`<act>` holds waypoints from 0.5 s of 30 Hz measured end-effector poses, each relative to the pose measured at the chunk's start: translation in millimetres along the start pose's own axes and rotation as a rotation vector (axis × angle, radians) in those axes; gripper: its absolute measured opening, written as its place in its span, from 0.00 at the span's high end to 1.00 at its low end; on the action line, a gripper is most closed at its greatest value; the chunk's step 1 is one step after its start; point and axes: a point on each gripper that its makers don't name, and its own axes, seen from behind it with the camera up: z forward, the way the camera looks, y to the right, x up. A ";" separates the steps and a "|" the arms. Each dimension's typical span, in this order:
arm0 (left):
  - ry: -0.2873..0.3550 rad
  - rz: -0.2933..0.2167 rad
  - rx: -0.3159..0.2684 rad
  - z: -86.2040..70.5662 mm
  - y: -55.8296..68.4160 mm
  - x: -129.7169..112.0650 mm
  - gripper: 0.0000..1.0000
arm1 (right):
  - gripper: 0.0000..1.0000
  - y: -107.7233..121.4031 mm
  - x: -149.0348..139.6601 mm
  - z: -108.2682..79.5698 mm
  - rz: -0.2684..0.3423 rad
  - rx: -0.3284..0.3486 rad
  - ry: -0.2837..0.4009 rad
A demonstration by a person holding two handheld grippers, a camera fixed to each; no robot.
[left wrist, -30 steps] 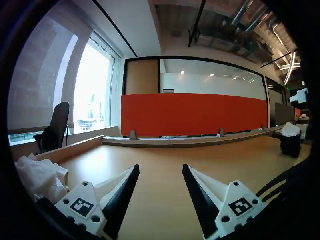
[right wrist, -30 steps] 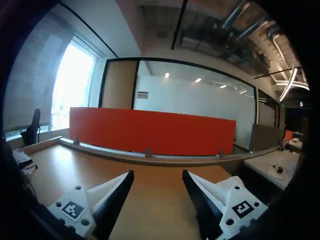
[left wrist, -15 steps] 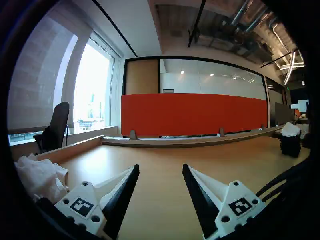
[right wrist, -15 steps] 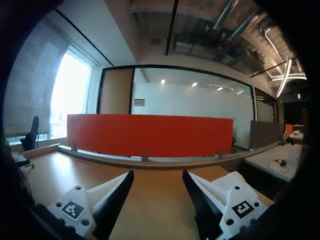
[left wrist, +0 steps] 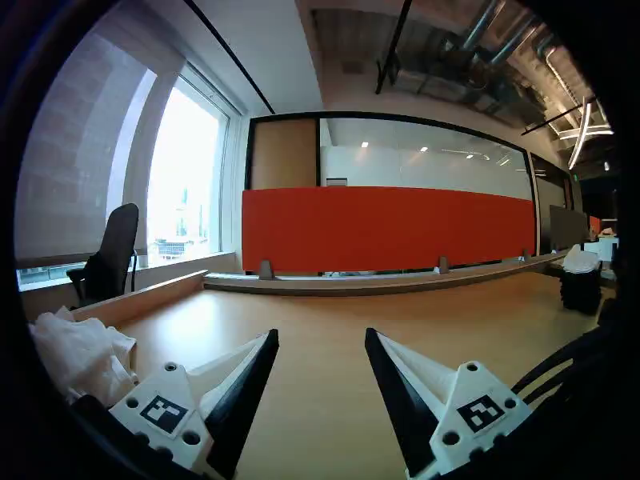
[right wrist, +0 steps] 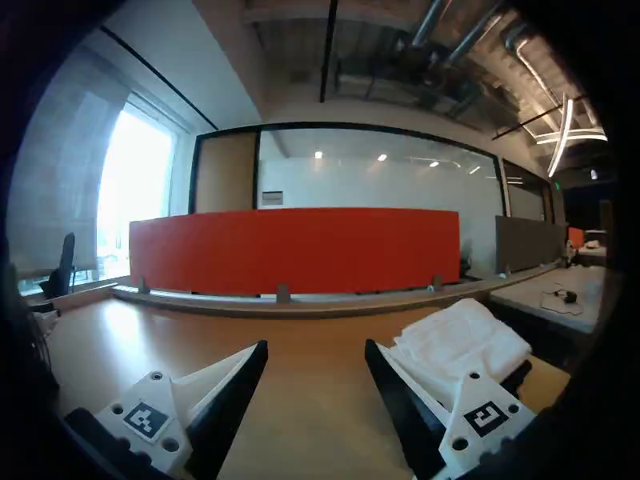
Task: Fold towel
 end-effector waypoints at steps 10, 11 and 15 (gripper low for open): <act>0.000 0.000 0.000 -0.2 0.0 -0.5 0.21 | 0.06 0.3 -15.2 0.5 0.022 0.000 0.000; 0.000 0.000 0.000 -0.2 0.0 -0.5 0.21 | 0.06 -0.4 -17.1 0.5 0.019 0.002 0.000; 0.000 0.000 0.000 0.0 -0.1 -0.4 0.21 | 0.07 -2.5 -24.4 1.8 0.008 0.008 -0.005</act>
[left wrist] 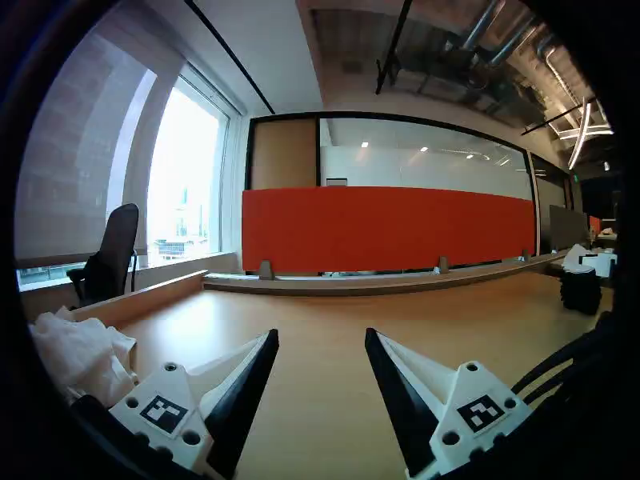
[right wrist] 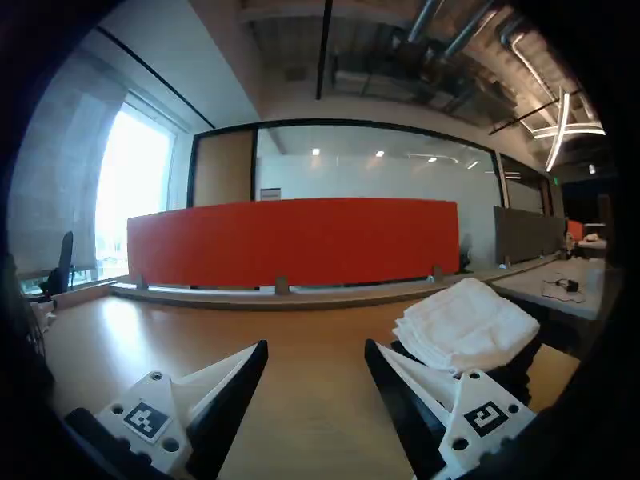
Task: Fold towel
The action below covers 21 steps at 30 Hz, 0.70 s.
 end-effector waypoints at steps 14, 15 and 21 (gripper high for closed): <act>0.000 0.000 0.000 -0.2 0.4 -0.5 0.21 | 0.07 -15.3 -10.2 -0.9 -0.024 0.032 0.010; 0.000 0.000 0.000 -0.2 0.3 -0.5 0.21 | 0.07 -15.6 -10.3 -1.4 -0.027 0.032 0.013; 0.000 0.000 0.000 -0.2 0.3 -0.5 0.21 | 0.06 -14.4 -12.4 -5.0 -0.037 0.029 0.024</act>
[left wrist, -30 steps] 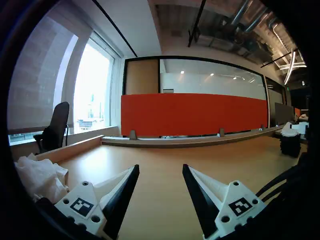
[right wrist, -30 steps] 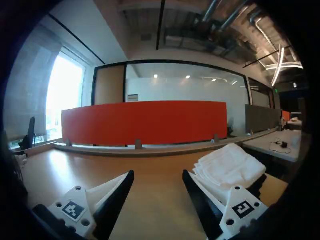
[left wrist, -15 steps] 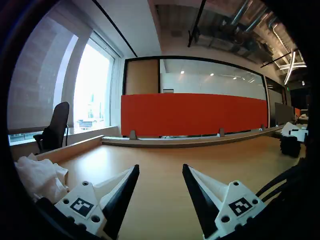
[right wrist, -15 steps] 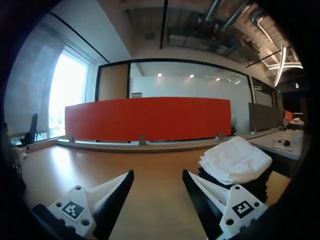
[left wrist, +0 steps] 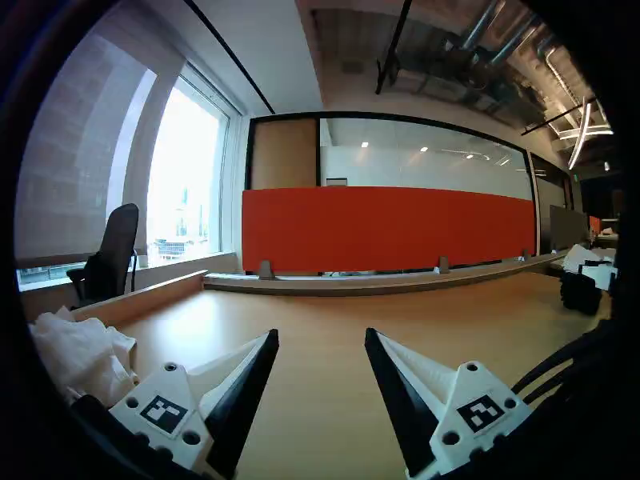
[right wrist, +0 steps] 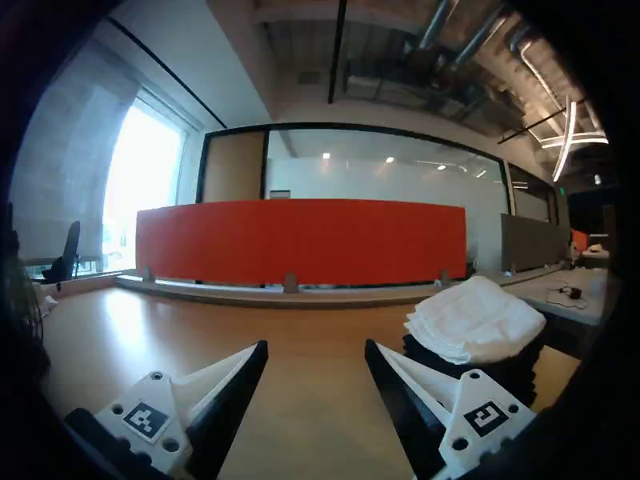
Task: Fold towel
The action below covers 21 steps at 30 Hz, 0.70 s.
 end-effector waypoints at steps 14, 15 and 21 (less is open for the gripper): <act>0.000 0.000 0.000 -0.5 0.2 0.2 0.21 | 0.06 0.5 -1.6 -2.2 0.001 0.002 -0.001; 0.000 0.000 0.000 -0.6 0.1 0.2 0.21 | 0.06 0.5 -1.6 -2.2 0.001 0.002 -0.001; 0.000 0.000 0.000 -0.5 0.0 0.1 0.21 | 0.06 0.9 -2.6 -1.7 0.002 0.002 -0.002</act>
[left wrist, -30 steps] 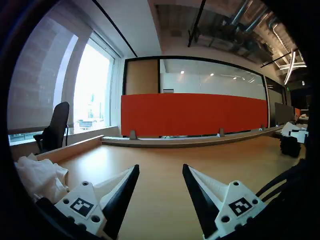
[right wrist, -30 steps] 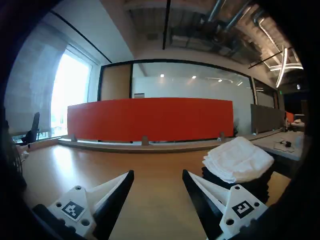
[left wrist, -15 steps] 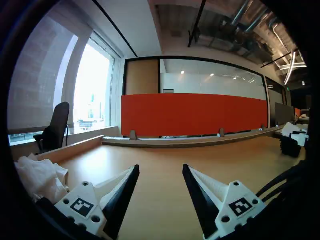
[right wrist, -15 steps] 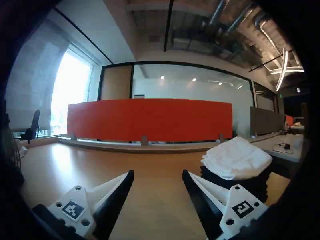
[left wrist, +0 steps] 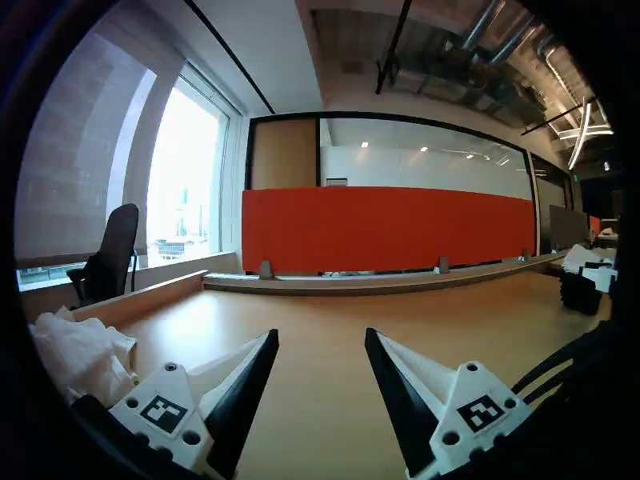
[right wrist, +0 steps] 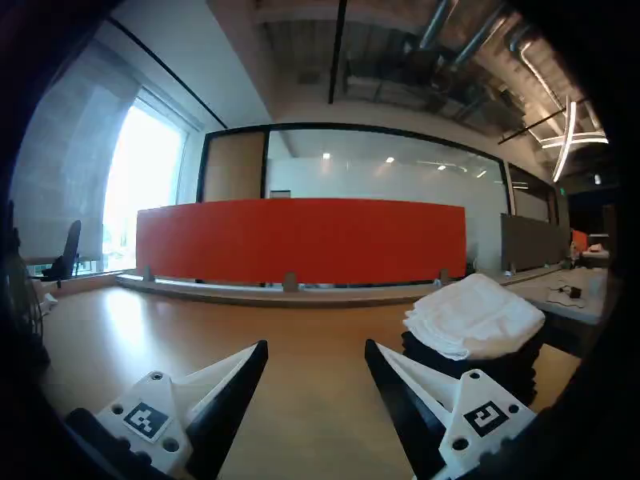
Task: Fold towel
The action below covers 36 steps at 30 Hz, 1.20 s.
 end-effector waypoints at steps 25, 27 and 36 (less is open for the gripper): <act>-0.001 0.000 0.000 -0.3 -0.5 2.3 0.21 | 0.00 0.3 -0.8 -0.5 0.001 0.000 -0.002; -0.001 0.000 0.000 -0.3 -0.6 2.4 0.21 | 0.00 0.0 -0.9 -0.7 0.002 0.000 -0.002; -0.002 0.000 0.000 -0.9 -1.1 3.7 0.21 | 0.00 -0.3 -0.7 0.0 0.001 0.000 -0.002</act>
